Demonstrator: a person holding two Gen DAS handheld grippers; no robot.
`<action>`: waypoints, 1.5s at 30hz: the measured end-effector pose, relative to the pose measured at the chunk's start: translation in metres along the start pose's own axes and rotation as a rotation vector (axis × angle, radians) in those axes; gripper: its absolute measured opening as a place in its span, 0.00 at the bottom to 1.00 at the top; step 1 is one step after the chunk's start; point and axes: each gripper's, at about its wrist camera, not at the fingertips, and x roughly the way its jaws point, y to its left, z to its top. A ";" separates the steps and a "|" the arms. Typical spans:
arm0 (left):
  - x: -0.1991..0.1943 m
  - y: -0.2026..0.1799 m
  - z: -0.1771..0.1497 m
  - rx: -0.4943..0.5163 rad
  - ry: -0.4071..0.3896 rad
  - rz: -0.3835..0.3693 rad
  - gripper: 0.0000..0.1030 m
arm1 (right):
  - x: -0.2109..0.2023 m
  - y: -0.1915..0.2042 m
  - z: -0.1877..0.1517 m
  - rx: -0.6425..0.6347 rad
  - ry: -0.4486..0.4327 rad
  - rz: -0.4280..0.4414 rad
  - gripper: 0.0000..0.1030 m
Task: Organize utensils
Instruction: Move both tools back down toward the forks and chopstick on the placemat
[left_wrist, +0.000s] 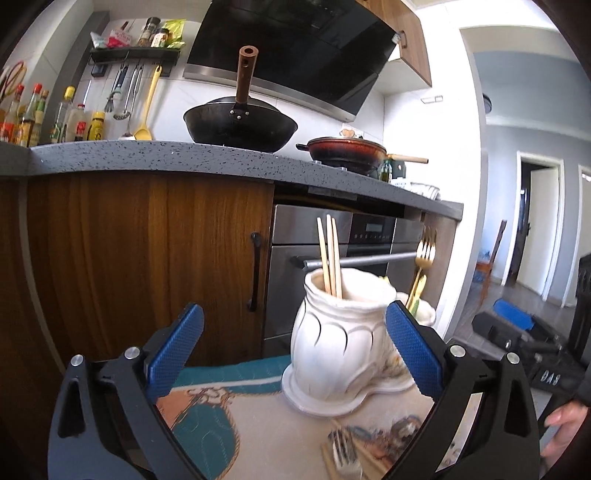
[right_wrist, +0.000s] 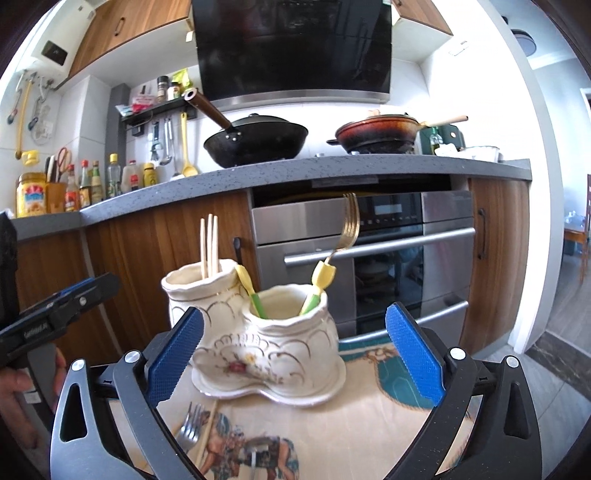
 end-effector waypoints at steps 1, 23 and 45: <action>-0.002 -0.001 -0.002 0.006 0.003 0.001 0.95 | -0.003 0.000 -0.001 0.003 0.002 -0.003 0.95; -0.044 0.007 -0.034 -0.057 0.205 0.055 0.95 | -0.035 -0.006 -0.025 0.035 0.079 -0.014 0.95; -0.022 -0.026 -0.084 0.121 0.630 0.049 0.94 | -0.032 -0.010 -0.032 0.028 0.144 -0.003 0.95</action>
